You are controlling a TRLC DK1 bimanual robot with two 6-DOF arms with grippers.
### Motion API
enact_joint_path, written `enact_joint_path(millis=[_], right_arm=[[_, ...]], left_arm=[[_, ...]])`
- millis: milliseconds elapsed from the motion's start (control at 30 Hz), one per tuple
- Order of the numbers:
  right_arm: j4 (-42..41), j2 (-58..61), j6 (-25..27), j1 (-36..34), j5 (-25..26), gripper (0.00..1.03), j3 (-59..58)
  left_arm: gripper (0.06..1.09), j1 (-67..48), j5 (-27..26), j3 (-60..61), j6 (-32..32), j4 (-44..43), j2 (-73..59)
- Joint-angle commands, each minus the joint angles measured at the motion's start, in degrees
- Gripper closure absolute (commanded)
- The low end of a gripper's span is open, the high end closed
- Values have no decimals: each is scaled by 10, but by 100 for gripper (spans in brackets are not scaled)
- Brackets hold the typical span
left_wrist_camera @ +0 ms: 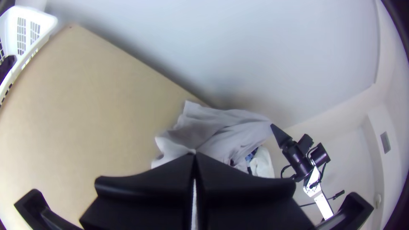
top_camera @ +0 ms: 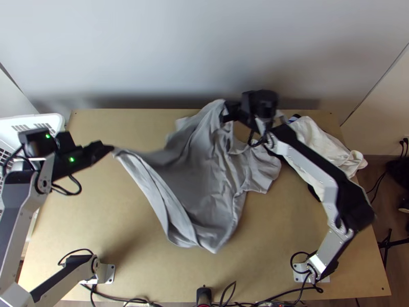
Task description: Fold the t-shirt
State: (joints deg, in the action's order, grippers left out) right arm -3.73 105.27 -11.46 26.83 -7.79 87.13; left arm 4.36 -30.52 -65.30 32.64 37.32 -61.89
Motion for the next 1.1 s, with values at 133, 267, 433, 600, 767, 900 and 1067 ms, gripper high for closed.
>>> enact_joint_path(millis=[133,267,433,600,767,900,1067], right_arm=[[-4,-212,-31,9,-1,100,-7],[5,-304,-44,16,-1,100,-5],[42,-409,-66,16,-1,100,-6],[86,-515,-83,12,-1,100,0],[194,-570,-137,-13,-31,100,50],[311,-584,-147,5,-49,100,116],[405,-613,-169,24,-87,100,136]], left_arm=[[105,-120,-18,-205,60,-51,-47],[105,-169,-9,-259,62,-51,-48],[105,-186,-9,-293,78,-52,-41],[105,-204,-14,-345,91,-51,-5],[105,-247,-16,-397,100,20,29],[105,-255,-23,-439,122,108,47],[105,-256,-60,-440,127,219,79]])
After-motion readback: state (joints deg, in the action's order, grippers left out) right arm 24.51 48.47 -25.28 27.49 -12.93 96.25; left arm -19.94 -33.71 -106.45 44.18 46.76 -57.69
